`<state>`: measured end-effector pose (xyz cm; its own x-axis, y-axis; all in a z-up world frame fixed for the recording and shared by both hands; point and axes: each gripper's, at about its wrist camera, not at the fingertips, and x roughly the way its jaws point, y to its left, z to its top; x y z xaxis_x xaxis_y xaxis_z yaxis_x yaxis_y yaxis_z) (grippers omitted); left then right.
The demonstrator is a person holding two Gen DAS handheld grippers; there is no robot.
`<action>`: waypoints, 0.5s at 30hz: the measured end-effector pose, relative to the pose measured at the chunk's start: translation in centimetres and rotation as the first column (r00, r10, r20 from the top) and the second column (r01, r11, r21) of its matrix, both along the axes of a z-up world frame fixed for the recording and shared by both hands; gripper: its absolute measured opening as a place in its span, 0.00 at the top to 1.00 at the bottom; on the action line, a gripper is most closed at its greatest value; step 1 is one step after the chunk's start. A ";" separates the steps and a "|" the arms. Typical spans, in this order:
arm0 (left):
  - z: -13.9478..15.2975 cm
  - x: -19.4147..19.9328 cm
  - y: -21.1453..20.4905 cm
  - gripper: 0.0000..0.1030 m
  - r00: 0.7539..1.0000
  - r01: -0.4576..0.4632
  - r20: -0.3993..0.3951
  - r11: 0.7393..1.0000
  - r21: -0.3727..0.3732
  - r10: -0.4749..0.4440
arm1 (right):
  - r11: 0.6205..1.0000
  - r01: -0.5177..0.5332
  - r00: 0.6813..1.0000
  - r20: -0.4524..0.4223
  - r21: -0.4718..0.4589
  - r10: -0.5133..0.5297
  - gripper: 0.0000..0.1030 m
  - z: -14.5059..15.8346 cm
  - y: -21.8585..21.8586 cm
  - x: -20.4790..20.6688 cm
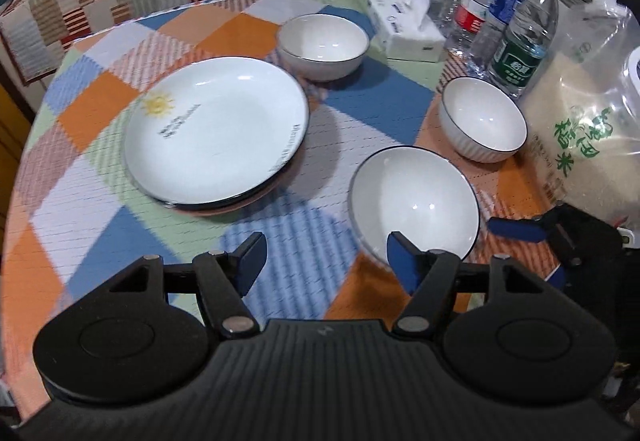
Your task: Organize plates and bowls
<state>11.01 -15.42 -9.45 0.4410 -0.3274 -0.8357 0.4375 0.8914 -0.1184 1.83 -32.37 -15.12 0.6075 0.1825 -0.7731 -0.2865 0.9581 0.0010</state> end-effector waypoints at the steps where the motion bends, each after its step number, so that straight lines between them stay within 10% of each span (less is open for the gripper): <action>1: -0.7 0.2 -0.5 0.36 1.000 0.009 -0.010 1.000 -0.006 -0.009 | 1.000 0.014 1.000 -0.021 -0.001 -0.014 0.07 -0.7 -0.1 0.6; 10: -6.1 2.5 -1.4 0.42 0.987 -0.043 -0.158 0.993 -0.113 0.025 | 0.999 0.033 0.999 -0.032 -0.004 -0.033 0.07 -3.8 0.2 3.5; 15: -6.9 3.0 -1.1 0.81 0.976 -0.059 -0.219 0.978 -0.201 0.014 | 0.998 -0.015 1.000 -0.005 -0.056 0.015 0.07 -4.8 1.0 3.7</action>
<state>13.99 -16.52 -16.36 0.2728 -0.4886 -0.8288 0.3490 0.8530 -0.3880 5.50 -31.36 -19.89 0.6011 0.1483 -0.7853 -0.3012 0.9522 -0.0508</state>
